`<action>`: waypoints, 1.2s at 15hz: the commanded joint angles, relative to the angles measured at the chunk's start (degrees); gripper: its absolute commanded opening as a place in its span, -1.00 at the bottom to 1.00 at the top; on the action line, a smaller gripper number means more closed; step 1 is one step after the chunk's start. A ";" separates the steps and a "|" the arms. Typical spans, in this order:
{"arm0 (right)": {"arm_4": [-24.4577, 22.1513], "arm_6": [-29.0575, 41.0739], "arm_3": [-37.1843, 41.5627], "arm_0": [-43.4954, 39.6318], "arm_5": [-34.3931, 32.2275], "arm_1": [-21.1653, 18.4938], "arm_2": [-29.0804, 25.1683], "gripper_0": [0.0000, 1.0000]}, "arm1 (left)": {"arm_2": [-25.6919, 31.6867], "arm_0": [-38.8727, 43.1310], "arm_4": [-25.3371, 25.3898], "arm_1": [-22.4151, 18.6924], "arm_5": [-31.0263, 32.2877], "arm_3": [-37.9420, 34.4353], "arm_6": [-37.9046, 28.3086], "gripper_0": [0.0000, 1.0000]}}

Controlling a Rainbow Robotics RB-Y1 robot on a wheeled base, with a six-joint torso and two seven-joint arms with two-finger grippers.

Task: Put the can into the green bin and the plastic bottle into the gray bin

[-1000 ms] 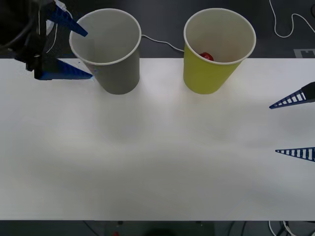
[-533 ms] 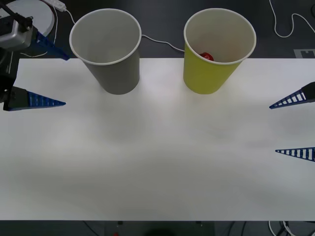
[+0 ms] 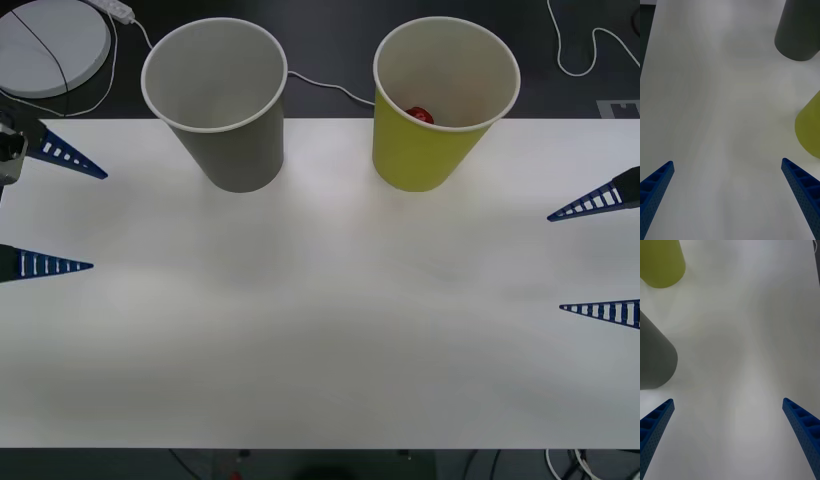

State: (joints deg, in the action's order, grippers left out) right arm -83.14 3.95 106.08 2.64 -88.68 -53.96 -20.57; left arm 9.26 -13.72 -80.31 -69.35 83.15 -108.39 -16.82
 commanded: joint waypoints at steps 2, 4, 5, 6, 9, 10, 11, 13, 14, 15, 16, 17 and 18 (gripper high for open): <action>0.00 0.00 0.00 0.00 0.00 0.00 0.00 1.00 | 1.99 5.02 -0.73 0.97 -0.18 0.11 3.03 1.00; 0.00 0.00 0.00 0.00 0.00 0.00 0.00 1.00 | 3.49 7.04 -1.70 2.73 -0.18 0.28 5.75 1.00; 0.00 0.00 0.00 0.00 0.00 0.00 0.00 1.00 | 3.93 7.75 -1.96 3.61 -0.27 0.72 6.37 1.00; 0.00 0.00 0.00 0.00 0.00 0.00 0.00 1.00 | 4.01 8.27 -2.22 4.13 -0.27 0.81 6.72 1.00; 0.00 0.00 0.00 0.00 0.00 0.00 0.00 1.00 | 4.01 8.71 -3.81 6.07 -0.27 1.07 8.04 1.00; 0.00 0.00 0.00 0.00 0.00 0.00 0.00 1.00 | 4.01 8.71 -4.42 6.68 -0.27 1.16 8.48 1.00; 0.00 0.00 0.00 0.00 0.00 0.00 0.00 1.00 | 4.01 8.71 -4.95 7.30 -0.27 1.16 8.83 1.00; 0.00 0.00 0.00 0.00 0.00 0.00 0.00 1.00 | 4.01 8.71 -5.30 7.91 -0.27 1.16 9.09 1.00; 0.00 0.00 0.00 0.00 0.00 0.00 0.00 1.00 | 4.01 8.80 -5.30 8.00 -0.27 1.16 9.18 1.00; 0.00 0.00 0.00 0.00 0.00 0.00 0.00 1.00 | 4.01 8.71 -5.74 8.09 -0.27 1.16 9.18 1.00; 0.00 0.00 0.00 0.00 0.00 0.00 0.00 1.00 | 3.93 8.71 -6.09 8.18 -0.18 1.16 9.18 1.00; 0.00 0.00 0.00 0.00 0.00 0.00 0.00 1.00 | 3.93 8.89 -6.18 8.44 -0.27 1.16 9.27 1.00; 0.00 0.00 0.00 0.00 0.00 0.00 0.00 1.00 | 3.93 8.89 -6.18 8.53 -0.27 1.16 9.18 1.00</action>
State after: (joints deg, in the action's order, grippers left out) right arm -83.14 3.95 106.08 2.64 -88.68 -53.96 -20.57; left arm 13.20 -4.85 -86.46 -60.91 82.90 -107.23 -7.59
